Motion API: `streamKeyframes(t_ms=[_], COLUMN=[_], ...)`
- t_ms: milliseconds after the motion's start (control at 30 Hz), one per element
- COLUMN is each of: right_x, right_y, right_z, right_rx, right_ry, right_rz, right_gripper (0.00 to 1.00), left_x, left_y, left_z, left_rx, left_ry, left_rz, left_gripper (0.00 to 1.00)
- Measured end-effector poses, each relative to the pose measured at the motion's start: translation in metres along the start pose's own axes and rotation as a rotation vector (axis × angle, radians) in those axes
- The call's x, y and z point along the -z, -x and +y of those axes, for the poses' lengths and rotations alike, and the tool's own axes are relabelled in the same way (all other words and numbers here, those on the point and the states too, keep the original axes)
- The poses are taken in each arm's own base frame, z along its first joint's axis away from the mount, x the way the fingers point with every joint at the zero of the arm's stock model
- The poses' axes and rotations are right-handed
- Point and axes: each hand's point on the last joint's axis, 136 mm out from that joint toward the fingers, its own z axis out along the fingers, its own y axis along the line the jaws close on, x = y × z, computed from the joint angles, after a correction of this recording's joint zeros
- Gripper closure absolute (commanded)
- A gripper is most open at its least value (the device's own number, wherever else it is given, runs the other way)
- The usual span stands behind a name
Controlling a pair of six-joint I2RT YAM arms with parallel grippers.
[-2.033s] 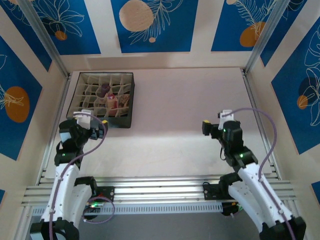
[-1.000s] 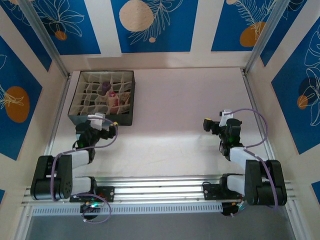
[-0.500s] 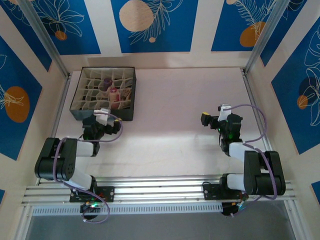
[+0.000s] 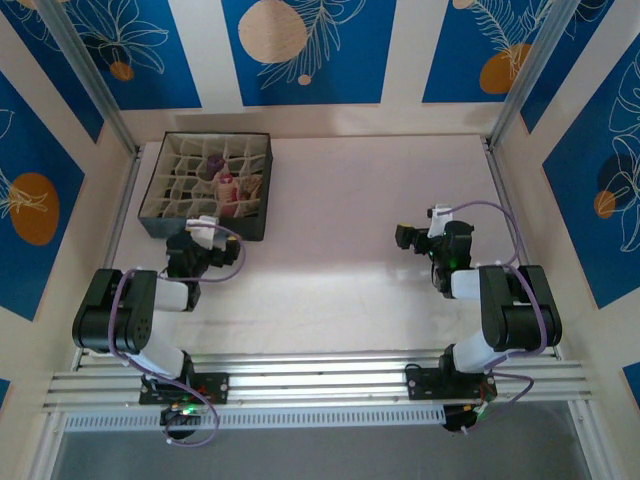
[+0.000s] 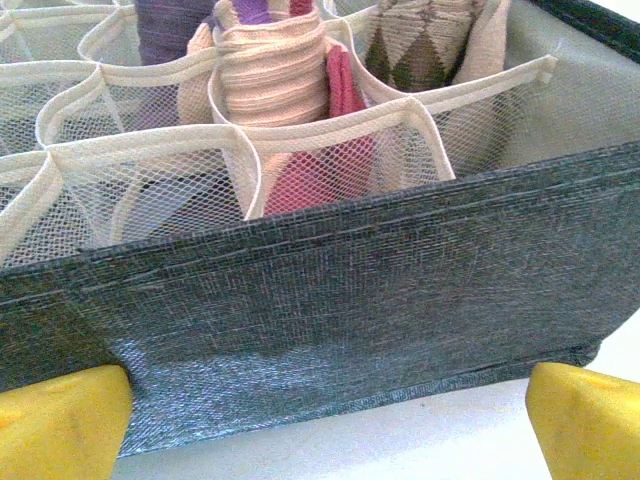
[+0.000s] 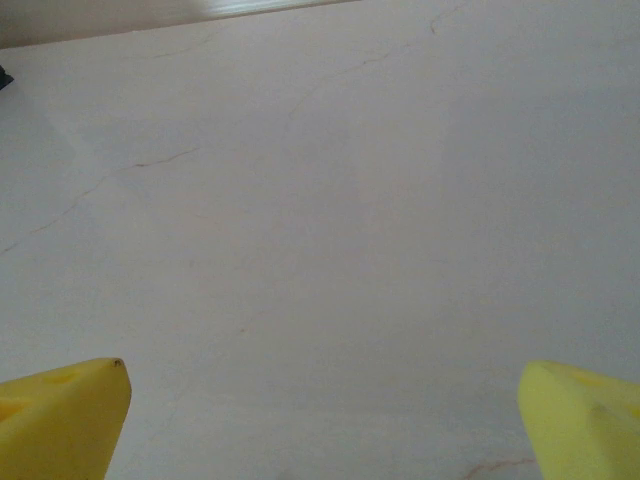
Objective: Roll the socks
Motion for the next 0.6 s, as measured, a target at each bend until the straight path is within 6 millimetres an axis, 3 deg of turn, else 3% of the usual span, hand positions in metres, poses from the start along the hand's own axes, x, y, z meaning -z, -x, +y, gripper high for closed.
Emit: streamKeyframes(t_ms=[600], right_x=[-0.0002], right_y=[0.0002], right_z=[-0.0017], right_rx=[0.001], right_ry=[-0.013], right_rz=[-0.001], right_gripper=[0.01], left_x=[-0.0004], left_y=[0.0009], left_z=[0.0029], left_rx=[0.002], left_ry=[0.016], left_rz=[-0.001], left_gripper=[0.0])
